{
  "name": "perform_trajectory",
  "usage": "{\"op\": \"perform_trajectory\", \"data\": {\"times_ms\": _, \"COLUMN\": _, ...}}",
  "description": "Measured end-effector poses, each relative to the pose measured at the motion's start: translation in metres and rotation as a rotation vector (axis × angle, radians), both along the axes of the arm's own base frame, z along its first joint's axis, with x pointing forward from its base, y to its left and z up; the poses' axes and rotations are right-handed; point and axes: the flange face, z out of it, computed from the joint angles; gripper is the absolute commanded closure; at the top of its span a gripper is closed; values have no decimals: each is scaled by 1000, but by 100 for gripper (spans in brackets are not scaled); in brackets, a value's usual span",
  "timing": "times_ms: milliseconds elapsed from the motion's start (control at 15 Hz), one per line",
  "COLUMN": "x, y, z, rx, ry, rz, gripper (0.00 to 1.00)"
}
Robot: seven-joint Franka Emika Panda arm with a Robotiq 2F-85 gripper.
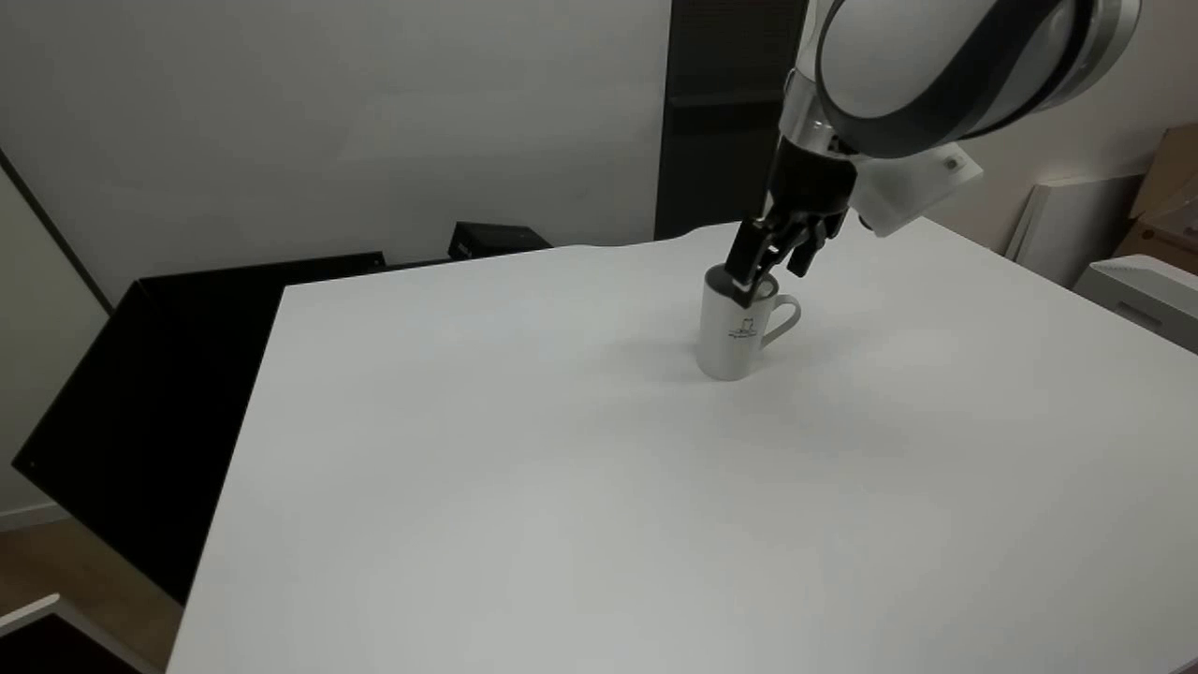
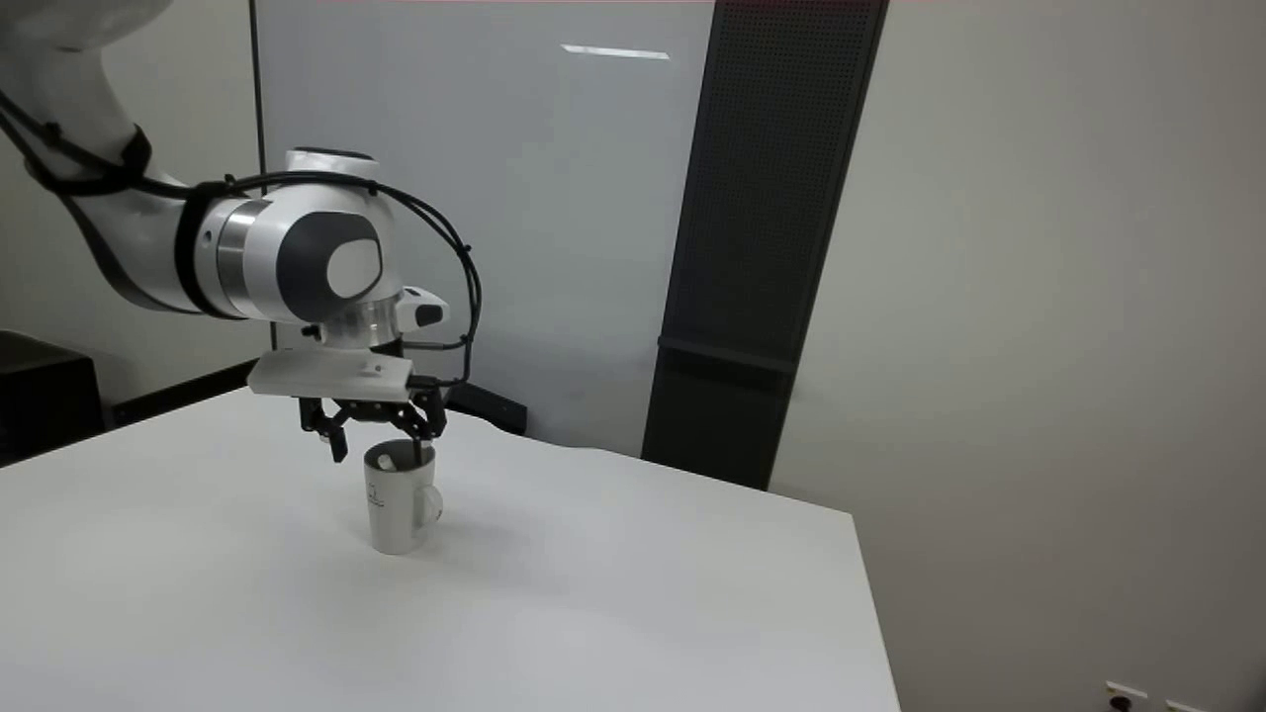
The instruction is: Remove the marker from the white mug
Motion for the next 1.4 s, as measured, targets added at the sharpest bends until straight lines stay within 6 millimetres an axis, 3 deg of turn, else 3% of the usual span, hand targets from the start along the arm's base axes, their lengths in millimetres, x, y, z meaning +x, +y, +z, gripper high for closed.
{"op": "perform_trajectory", "data": {"times_ms": 67, "x": 0, "y": 0, "z": -1, "rx": 1, "ry": -5, "rz": 1, "gripper": 0}}
{"op": "perform_trajectory", "data": {"times_ms": 133, "x": 0, "y": 0, "z": -3, "rx": 2, "ry": -10, "rz": 2, "gripper": 25}}
{"op": "perform_trajectory", "data": {"times_ms": 200, "x": 0, "y": 0, "z": -4, "rx": 3, "ry": -15, "rz": 3, "gripper": 26}}
{"op": "perform_trajectory", "data": {"times_ms": 1000, "x": 1, "y": 4, "z": -3, "rx": -33, "ry": -41, "rz": 54, "gripper": 98}}
{"op": "perform_trajectory", "data": {"times_ms": 1133, "x": 2, "y": 7, "z": -1, "rx": -37, "ry": -48, "rz": 63, "gripper": 94}}
{"op": "perform_trajectory", "data": {"times_ms": 1200, "x": 3, "y": 8, "z": 1, "rx": -41, "ry": -54, "rz": 69, "gripper": 58}}
{"op": "perform_trajectory", "data": {"times_ms": 1267, "x": 4, "y": 9, "z": 4, "rx": -45, "ry": -61, "rz": 75, "gripper": 94}}
{"op": "perform_trajectory", "data": {"times_ms": 1333, "x": 5, "y": 10, "z": 7, "rx": -49, "ry": -67, "rz": 80, "gripper": 91}}
{"op": "perform_trajectory", "data": {"times_ms": 1400, "x": 6, "y": 12, "z": 10, "rx": -53, "ry": -74, "rz": 87, "gripper": 48}}
